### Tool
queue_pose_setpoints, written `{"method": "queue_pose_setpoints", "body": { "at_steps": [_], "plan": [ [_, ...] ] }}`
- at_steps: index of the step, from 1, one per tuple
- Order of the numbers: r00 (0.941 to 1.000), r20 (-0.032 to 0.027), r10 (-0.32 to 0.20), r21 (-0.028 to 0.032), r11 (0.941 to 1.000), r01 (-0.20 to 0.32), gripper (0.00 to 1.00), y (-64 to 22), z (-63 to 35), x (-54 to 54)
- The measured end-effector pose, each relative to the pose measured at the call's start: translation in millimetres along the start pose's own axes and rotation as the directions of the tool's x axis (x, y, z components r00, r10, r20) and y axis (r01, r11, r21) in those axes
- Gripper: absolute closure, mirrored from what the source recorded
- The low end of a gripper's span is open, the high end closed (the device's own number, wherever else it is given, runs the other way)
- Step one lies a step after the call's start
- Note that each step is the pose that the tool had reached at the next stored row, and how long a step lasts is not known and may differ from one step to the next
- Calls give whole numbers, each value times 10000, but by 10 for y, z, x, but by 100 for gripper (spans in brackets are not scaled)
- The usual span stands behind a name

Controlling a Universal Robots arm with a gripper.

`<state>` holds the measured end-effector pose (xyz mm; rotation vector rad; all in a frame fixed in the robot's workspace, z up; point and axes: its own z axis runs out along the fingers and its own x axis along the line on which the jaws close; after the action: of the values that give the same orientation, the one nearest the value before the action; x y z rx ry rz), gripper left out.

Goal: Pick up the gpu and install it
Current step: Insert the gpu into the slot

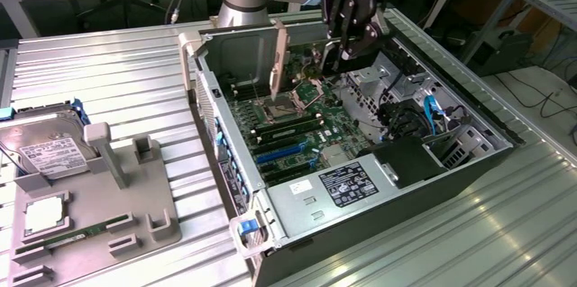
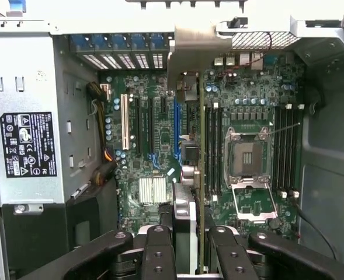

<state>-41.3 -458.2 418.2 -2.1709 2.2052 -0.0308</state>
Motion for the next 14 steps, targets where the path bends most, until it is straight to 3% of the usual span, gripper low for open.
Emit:
{"method": "queue_pose_setpoints", "body": {
  "at_steps": [10, 14],
  "plan": [
    [9982, -34, 606, 49, 9982, -606, 72, 6, 122, 3],
    [9981, -38, 607, 0, 9982, -607, 72, 15, 193, 4]
  ]
}}
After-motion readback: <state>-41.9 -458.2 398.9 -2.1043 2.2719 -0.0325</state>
